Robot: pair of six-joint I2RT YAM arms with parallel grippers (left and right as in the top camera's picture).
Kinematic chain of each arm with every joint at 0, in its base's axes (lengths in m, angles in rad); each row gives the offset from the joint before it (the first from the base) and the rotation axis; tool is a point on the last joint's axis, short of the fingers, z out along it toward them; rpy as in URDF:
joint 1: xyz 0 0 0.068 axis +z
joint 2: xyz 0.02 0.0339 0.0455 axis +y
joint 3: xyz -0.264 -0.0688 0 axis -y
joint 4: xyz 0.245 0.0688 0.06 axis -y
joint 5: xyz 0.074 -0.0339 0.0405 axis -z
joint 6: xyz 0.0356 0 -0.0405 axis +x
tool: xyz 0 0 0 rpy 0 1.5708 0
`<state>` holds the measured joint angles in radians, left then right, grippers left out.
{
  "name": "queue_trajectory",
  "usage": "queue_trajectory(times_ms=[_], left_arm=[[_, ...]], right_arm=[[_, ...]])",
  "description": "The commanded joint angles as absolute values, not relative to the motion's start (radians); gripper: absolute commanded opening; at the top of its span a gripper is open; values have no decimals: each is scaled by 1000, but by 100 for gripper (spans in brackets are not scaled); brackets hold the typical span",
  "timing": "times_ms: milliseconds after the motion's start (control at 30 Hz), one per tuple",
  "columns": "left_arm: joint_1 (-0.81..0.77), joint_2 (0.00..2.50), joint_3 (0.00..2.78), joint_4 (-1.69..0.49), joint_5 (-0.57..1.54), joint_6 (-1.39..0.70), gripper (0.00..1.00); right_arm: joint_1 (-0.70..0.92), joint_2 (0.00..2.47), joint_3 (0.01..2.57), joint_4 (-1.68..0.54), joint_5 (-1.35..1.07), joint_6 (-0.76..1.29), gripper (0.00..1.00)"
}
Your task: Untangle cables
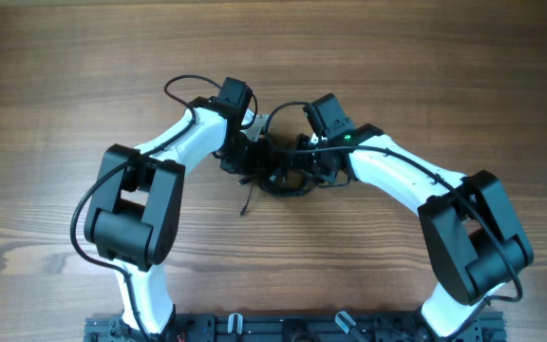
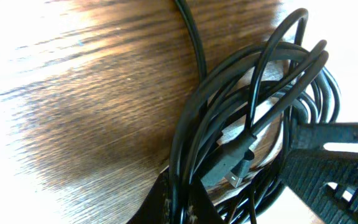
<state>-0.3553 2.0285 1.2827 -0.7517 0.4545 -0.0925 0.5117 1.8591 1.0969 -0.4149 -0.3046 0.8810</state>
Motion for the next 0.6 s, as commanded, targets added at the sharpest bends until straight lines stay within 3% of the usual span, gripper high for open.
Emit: queue_trajectory(times_ms=[0, 100, 233, 433, 567], left_arm=[[-357, 2059, 1260, -744, 329, -124, 4], [-357, 2059, 1260, -744, 332, -124, 4], [-358, 2059, 1260, -743, 345, -119, 4], [-358, 2059, 1260, -725, 411, -112, 4], [-358, 2059, 1260, -725, 411, -112, 4]], right_arm=[[518, 1882, 1067, -374, -250, 959, 30], [518, 1882, 1024, -242, -263, 979, 31], [525, 1885, 1022, -245, -262, 979, 32], [575, 1937, 1022, -243, -261, 1087, 45], [575, 1941, 1023, -167, -238, 1137, 45]])
